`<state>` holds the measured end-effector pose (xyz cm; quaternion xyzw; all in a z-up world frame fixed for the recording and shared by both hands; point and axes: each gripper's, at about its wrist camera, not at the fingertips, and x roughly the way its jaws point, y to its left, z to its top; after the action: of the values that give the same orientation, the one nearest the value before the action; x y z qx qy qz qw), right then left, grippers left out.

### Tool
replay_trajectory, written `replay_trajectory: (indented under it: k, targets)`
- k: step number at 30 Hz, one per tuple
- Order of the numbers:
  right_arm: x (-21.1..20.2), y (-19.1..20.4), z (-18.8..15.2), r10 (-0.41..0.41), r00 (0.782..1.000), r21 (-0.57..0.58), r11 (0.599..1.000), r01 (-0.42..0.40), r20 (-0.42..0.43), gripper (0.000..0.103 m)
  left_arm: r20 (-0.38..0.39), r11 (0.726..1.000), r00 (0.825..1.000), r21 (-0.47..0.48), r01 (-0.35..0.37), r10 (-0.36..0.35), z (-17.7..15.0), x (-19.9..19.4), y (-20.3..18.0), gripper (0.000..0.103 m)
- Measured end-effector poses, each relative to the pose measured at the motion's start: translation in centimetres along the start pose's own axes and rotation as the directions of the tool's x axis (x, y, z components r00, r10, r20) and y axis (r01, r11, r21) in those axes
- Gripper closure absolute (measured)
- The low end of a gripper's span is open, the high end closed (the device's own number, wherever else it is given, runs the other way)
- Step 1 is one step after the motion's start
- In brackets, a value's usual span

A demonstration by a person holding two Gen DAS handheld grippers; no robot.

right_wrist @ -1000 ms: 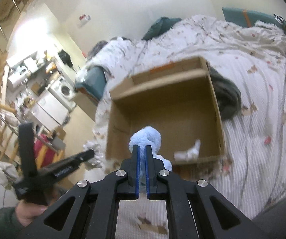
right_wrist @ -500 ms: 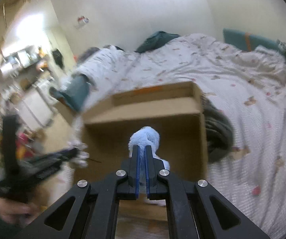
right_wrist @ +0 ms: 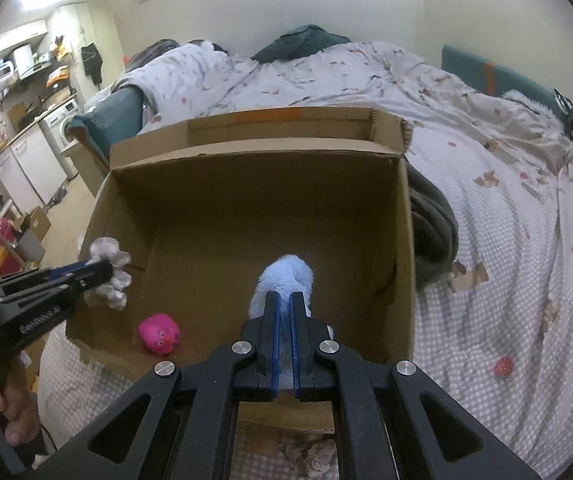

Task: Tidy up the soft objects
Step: 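Carry the scrunchie and blue plush into the box and open both grippers, then withdraw both grippers from the box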

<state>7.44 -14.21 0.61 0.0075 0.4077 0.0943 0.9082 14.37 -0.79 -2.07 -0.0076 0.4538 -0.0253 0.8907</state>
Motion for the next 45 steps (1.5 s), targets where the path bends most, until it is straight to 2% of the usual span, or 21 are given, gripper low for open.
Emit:
replay_trajectory:
  k: [2, 13, 16, 17, 18, 19, 20, 21, 22, 23, 25, 27, 30, 36, 45]
  targets:
    - [0.0, 0.2, -0.1, -0.005, 1.0, -0.012, 1.0, 0.005, -0.002, 0.096, -0.006, 1.0, 1.0, -0.007, -0.006, 0.006, -0.1, 0.2, 0.1, 0.092]
    - [0.3, 0.1, -0.1, 0.086, 0.996, 0.027, 0.996, -0.085, -0.018, 0.096, -0.017, 1.0, 1.0, -0.007, 0.009, -0.009, -0.2, 0.5, 0.0, 0.092]
    - [0.3, 0.1, -0.1, 0.114, 0.993, 0.037, 0.993, -0.113, -0.023, 0.094, -0.018, 1.0, 1.0, 0.007, 0.016, -0.016, -0.1, 0.5, -0.4, 0.087]
    - [0.4, 0.0, -0.1, 0.115, 0.993, 0.046, 0.992, -0.114, -0.025, 0.089, -0.017, 1.0, 1.0, 0.016, 0.016, -0.015, -0.1, 0.4, -0.6, 0.085]
    - [0.5, -0.1, -0.1, 0.111, 0.993, 0.054, 0.992, -0.11, -0.028, 0.077, -0.016, 1.0, 1.0, 0.021, 0.015, -0.014, -0.2, 0.4, -0.7, 0.084]
    - [0.5, -0.2, -0.1, 0.116, 0.993, 0.065, 0.991, -0.114, -0.029, 0.07, -0.016, 1.0, 1.0, 0.026, 0.014, -0.014, -0.2, 0.3, -0.9, 0.083]
    - [0.5, -0.4, 0.0, 0.126, 0.992, 0.079, 0.989, -0.123, -0.028, 0.05, -0.017, 1.0, 1.0, 0.028, 0.012, -0.011, -0.1, 0.3, -0.9, 0.08]
    - [0.5, -0.7, 0.0, 0.134, 0.991, 0.097, 0.987, -0.131, -0.022, 0.034, -0.018, 1.0, 1.0, 0.027, 0.011, -0.01, -0.1, 0.2, -1.0, 0.072]
    - [0.3, -0.9, 0.0, 0.139, 0.99, 0.113, 0.984, -0.137, -0.007, 0.033, -0.018, 1.0, 1.0, 0.024, 0.01, -0.01, -0.2, 0.2, -1.0, 0.066]
    - [0.2, -1.1, 0.0, 0.136, 0.991, 0.122, 0.983, -0.135, 0.001, 0.033, -0.016, 1.0, 1.0, 0.016, 0.005, -0.005, -0.1, 0.1, -1.0, 0.047]
    - [0.2, -1.3, 0.1, 0.126, 0.992, 0.132, 0.983, -0.125, -0.001, 0.032, -0.005, 1.0, 1.0, 0.011, 0.004, -0.004, -0.1, -0.1, -1.0, 0.033]
    - [0.2, -1.5, 0.1, 0.122, 0.992, 0.147, 0.982, -0.12, -0.005, 0.028, 0.016, 1.0, 1.0, 0.016, 0.014, -0.015, -0.2, -0.5, -1.2, 0.033]
    - [0.2, -1.7, 0.2, 0.117, 0.993, 0.157, 0.981, -0.115, -0.005, 0.028, 0.001, 0.999, 1.0, 0.033, -0.008, 0.008, -0.2, -0.3, -1.4, 0.033]
    - [0.3, -1.8, 0.5, 0.116, 0.993, 0.149, 0.982, -0.114, -0.008, 0.028, 0.001, 1.0, 1.0, 0.023, -0.004, 0.004, -0.1, -0.5, -1.0, 0.033]
    - [-0.5, -1.1, 0.1, 0.108, 0.994, 0.106, 0.989, -0.107, -0.003, 0.028, 0.031, 0.999, 0.999, 0.038, -0.012, 0.011, -0.8, -3.1, -0.6, 0.033]
